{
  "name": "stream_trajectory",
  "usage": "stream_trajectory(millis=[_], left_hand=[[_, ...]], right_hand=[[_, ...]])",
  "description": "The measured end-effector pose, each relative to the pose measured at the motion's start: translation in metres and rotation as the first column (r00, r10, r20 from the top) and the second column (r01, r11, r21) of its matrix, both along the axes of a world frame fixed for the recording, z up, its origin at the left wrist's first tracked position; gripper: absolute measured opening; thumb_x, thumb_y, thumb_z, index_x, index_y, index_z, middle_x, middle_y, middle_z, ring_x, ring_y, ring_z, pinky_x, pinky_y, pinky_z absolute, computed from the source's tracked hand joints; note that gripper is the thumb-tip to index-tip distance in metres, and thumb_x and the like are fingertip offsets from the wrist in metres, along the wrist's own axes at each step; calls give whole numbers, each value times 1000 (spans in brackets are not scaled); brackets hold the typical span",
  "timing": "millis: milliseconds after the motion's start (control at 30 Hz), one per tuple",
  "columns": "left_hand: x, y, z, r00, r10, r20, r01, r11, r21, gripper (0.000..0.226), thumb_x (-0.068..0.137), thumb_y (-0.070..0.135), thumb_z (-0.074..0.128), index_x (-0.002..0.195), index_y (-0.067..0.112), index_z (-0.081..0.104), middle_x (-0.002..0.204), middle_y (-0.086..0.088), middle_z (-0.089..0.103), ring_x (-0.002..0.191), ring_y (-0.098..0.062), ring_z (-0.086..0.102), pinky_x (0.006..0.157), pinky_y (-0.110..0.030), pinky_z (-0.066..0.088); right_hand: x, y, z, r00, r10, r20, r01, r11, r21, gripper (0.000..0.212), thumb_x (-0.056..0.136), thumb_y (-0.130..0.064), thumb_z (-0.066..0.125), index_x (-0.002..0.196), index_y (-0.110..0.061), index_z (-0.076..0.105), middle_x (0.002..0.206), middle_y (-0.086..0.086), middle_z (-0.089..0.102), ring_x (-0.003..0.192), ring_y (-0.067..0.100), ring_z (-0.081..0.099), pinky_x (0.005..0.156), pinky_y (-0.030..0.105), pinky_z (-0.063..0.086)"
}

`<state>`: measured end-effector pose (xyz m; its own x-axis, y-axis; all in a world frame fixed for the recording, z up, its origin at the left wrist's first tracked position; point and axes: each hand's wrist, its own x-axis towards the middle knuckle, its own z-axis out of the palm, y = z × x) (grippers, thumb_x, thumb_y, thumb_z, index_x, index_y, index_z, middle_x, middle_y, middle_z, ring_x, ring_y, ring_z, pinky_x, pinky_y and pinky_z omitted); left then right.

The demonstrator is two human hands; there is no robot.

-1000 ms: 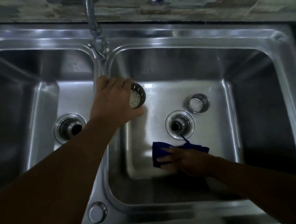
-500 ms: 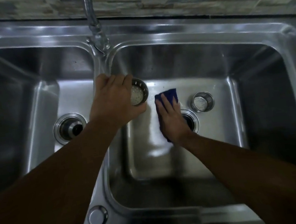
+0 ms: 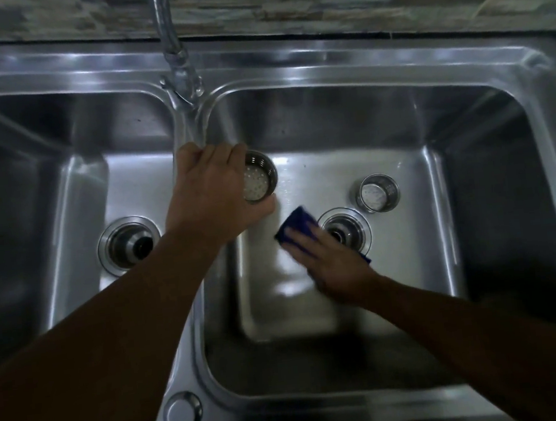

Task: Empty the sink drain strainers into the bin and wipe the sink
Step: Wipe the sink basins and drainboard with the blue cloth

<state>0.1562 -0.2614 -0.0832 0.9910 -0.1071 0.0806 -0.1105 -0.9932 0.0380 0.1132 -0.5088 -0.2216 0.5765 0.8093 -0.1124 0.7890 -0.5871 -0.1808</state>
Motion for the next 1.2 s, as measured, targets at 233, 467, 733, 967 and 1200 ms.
stream_trajectory(millis=[233, 467, 733, 967, 1200], left_hand=[[0, 0, -1, 1000, -4, 0, 4, 1000, 9, 74, 76, 70, 52, 121, 12, 60, 107, -8, 65, 98, -28, 60, 99, -42, 29], [1, 0, -4, 1000, -8, 23, 8, 1000, 5, 72, 75, 70, 54, 117, 12, 61, 103, -8, 65, 94, -28, 60, 97, -43, 30], [1, 0, -2, 1000, 3, 2, -3, 1000, 1, 75, 75, 71, 49, 121, 12, 61, 105, -8, 65, 98, -28, 60, 98, -42, 28], [0, 0, -4, 1000, -3, 18, 3, 1000, 10, 71, 76, 69, 56, 120, 14, 61, 106, -7, 66, 100, -27, 61, 100, -43, 29], [1, 0, -6, 999, -5, 41, 5, 1000, 4, 74, 76, 71, 54, 120, 13, 62, 107, -9, 67, 98, -29, 63, 98, -42, 28]], right_hand=[[35, 42, 0, 935, -339, 108, 352, 926, -138, 74, 93, -9, 55, 156, 0, 18, 161, 23, 20, 144, 54, 21, 118, 64, 17], [55, 39, 15, 859, -490, 148, 462, 867, 186, 64, 79, 1, 54, 140, 13, 42, 142, 31, 44, 121, 44, 38, 101, 55, 47], [78, 69, 0, 753, -658, 2, 649, 742, -169, 77, 93, -21, 40, 155, 6, 4, 164, 25, -1, 151, 46, -6, 121, 59, 2], [0, 68, -14, 990, 134, 40, -138, 987, 88, 57, 90, -9, 48, 147, -2, 43, 154, 16, 41, 147, 32, 32, 123, 52, 19], [78, 42, -8, 982, -184, -51, 189, 976, 106, 70, 81, -3, 56, 150, -10, 43, 157, 13, 38, 149, 36, 27, 121, 50, 25]])
